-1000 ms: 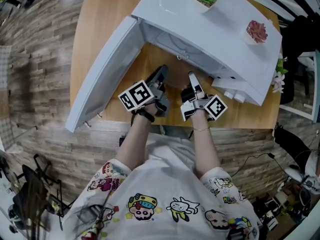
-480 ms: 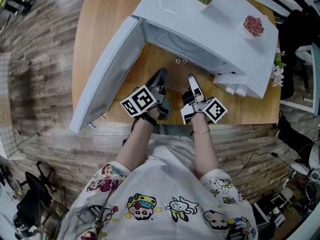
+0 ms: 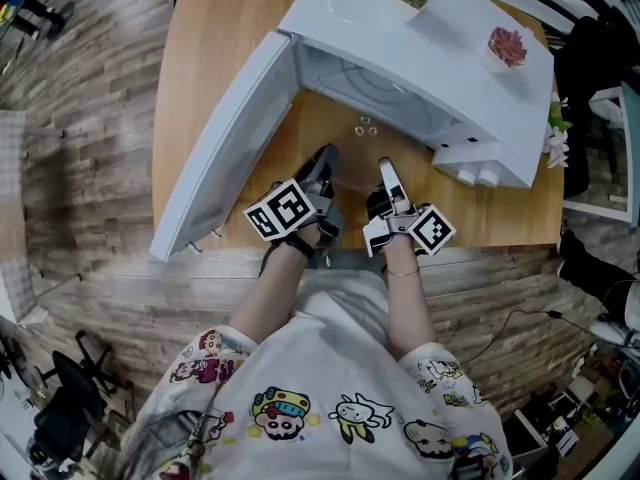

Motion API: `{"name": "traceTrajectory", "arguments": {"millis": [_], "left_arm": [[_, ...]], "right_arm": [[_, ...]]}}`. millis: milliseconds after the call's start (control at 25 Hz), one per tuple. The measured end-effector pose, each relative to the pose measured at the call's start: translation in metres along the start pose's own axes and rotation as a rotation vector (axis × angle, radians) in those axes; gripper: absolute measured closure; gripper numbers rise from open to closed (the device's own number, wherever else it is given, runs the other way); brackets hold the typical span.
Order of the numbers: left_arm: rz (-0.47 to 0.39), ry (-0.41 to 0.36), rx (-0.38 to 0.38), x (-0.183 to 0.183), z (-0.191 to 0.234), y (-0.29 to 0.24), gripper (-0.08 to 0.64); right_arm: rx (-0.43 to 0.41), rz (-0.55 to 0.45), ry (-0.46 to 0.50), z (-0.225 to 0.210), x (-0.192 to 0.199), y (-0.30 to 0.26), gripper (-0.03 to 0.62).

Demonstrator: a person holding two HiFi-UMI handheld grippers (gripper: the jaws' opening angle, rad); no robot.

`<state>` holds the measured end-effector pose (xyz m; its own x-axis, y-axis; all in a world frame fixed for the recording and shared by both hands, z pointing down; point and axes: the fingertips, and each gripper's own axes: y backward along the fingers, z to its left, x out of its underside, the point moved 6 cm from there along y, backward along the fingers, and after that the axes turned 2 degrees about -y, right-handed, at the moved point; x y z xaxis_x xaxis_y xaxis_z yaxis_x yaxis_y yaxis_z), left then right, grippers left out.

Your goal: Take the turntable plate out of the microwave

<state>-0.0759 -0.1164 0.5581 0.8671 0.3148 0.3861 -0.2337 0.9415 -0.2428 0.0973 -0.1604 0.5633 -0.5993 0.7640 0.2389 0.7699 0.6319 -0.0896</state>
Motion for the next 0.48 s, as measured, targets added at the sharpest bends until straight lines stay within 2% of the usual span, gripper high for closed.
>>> {"name": "traceTrajectory", "arguments": {"millis": [480], "left_arm": [[-0.073,0.013,-0.004,0.015,-0.026,0.034,0.491]], "right_arm": [[-0.038,0.075,0.022,0.026,0.001,0.025,0.515]]}}
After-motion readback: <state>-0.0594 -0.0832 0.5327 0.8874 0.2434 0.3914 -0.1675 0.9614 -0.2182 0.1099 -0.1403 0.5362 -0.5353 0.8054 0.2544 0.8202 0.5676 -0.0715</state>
